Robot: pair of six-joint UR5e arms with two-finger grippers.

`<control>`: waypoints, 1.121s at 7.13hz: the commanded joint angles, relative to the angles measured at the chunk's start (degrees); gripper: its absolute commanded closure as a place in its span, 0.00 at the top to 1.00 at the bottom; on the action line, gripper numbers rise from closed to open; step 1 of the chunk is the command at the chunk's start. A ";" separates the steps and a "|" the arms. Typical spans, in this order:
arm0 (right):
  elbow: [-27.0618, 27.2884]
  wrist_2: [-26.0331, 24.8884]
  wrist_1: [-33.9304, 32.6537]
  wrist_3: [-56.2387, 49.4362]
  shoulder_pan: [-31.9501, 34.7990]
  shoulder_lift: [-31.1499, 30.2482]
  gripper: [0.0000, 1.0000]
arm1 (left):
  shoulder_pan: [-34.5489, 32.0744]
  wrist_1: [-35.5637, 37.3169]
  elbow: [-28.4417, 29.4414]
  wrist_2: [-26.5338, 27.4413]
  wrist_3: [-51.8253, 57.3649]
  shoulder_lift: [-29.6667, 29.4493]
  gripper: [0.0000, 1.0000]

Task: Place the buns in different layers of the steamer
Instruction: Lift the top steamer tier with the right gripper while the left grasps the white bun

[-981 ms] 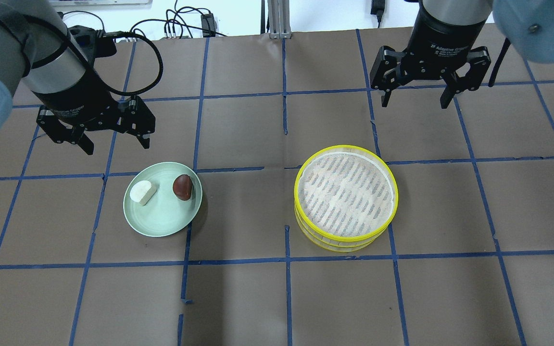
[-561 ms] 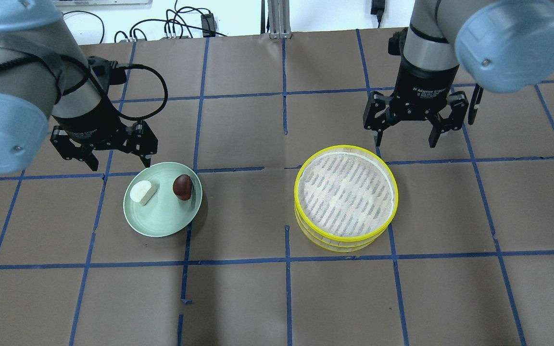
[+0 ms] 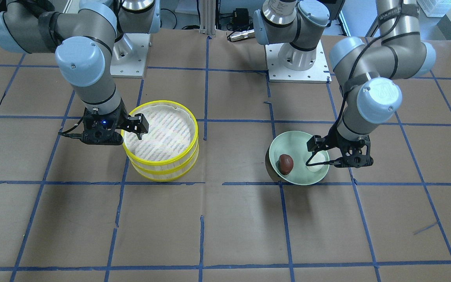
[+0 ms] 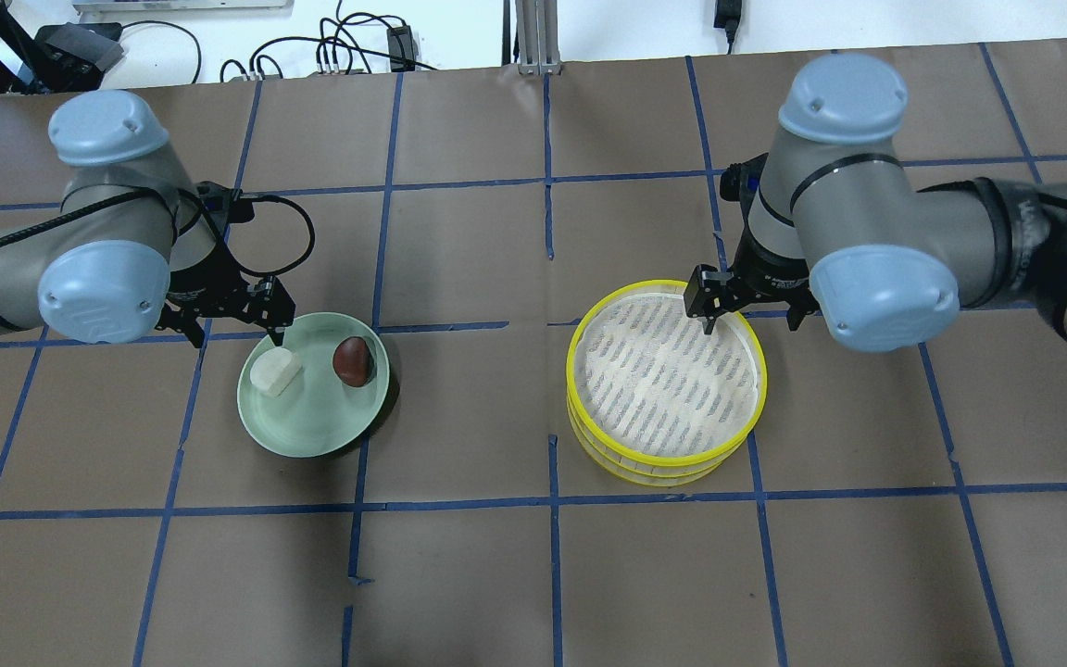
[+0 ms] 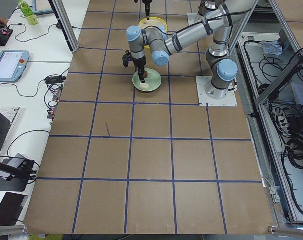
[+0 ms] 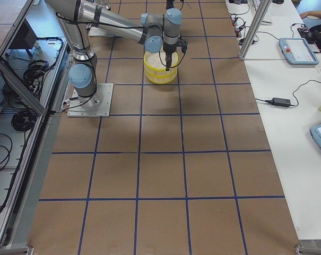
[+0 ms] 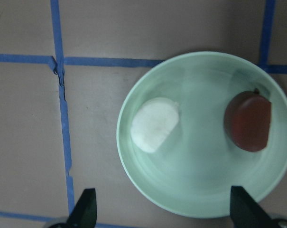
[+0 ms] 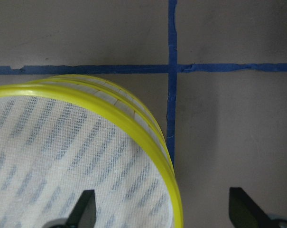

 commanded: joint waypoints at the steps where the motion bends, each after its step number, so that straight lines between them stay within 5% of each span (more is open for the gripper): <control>1: 2.36 -0.27 -2.36 -5.68 -2.40 -0.07 0.96 | 0.89 5.06 -0.11 -0.33 0.90 -5.40 0.99; 3: 3.34 -0.10 -2.62 -5.78 -2.50 -0.60 0.99 | 0.80 5.07 -0.46 -1.12 -2.94 -5.76 0.98; 4: 3.34 -0.10 -2.71 -5.61 -2.50 -0.60 0.80 | 0.71 4.89 -0.46 -3.65 -5.67 -5.76 0.98; 6: 3.34 0.16 -2.45 -5.60 -2.50 -1.30 0.17 | 0.71 4.89 -0.55 -3.85 -6.05 -5.76 0.98; 7: 3.34 0.34 -2.28 -5.69 -2.50 -1.39 0.10 | 0.71 4.89 -1.07 -4.02 -6.14 -5.76 0.85; 8: 3.34 0.43 -2.10 -5.69 -2.32 -1.39 0.09 | 0.71 4.98 -2.38 -4.72 -6.14 -5.68 0.58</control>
